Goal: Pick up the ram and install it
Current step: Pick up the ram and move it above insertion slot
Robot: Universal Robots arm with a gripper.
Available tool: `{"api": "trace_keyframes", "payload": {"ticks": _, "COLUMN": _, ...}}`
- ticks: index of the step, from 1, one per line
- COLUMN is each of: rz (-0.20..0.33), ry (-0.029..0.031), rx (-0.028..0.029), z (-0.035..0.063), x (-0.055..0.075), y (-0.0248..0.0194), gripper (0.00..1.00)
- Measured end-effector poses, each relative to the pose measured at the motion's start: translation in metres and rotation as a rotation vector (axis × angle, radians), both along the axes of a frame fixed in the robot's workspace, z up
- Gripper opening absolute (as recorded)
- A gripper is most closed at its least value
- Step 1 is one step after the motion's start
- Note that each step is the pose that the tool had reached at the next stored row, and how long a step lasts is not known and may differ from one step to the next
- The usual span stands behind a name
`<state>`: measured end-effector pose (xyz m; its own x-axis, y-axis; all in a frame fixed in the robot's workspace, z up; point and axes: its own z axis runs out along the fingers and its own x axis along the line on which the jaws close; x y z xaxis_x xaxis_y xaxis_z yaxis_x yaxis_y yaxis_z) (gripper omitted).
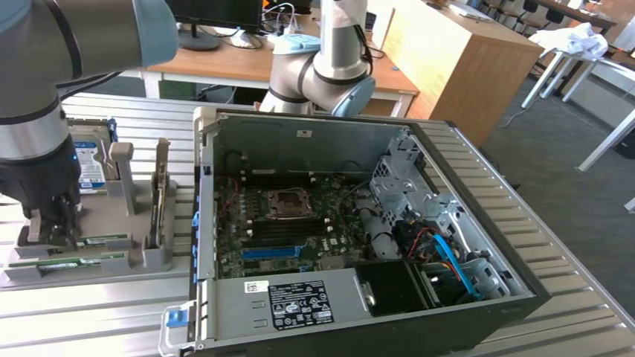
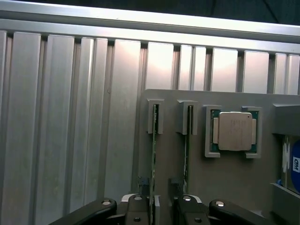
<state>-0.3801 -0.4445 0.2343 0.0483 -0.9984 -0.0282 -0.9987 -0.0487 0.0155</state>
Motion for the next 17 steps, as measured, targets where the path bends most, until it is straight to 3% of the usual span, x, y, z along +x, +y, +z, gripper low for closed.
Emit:
{"api": "trace_keyframes", "payload": {"ticks": 7, "rz": 0.000, "ry": 0.0000, "rx": 0.0012, "z": 0.0000, "x": 0.0000, "y": -0.0060, "gripper": 0.30}}
{"api": "trace_keyframes", "payload": {"ticks": 17, "rz": 0.000, "ry": 0.0000, "rx": 0.0013, "z": -0.0050, "x": 0.0000, "y": -0.0060, "gripper": 0.30}}
